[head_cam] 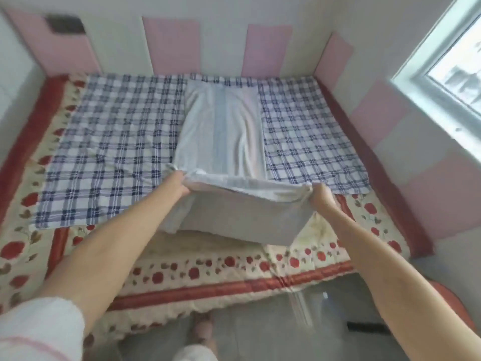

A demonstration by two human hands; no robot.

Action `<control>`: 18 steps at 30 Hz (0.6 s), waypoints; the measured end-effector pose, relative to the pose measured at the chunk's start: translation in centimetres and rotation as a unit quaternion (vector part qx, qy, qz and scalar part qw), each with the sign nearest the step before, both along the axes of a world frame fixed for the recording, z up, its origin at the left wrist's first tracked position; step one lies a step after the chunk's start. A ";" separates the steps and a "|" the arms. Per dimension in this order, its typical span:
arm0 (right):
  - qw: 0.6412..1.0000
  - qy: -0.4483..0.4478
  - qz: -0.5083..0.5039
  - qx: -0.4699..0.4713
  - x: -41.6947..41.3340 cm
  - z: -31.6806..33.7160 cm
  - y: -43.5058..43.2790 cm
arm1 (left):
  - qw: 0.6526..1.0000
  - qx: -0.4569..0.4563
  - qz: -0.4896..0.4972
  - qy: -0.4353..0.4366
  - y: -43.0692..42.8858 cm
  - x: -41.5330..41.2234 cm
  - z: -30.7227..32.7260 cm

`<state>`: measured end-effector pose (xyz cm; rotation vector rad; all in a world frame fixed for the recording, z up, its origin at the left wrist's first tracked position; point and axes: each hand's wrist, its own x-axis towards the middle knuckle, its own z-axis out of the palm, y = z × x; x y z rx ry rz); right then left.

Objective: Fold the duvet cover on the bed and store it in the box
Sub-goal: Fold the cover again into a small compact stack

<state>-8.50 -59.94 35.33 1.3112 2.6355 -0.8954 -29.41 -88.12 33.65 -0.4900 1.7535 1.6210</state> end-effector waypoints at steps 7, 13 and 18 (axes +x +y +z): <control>0.763 0.604 -0.017 0.229 -16.0 33.8 6.8 | 0.854 0.447 0.062 0.257 7.6 -18.2 30.5; 0.787 0.534 0.057 0.303 -14.4 27.3 7.1 | 0.874 0.408 0.110 0.241 4.4 -13.5 29.3; 0.887 0.379 0.127 0.229 -10.2 13.3 5.4 | 0.928 0.306 0.157 0.143 1.6 -10.3 15.6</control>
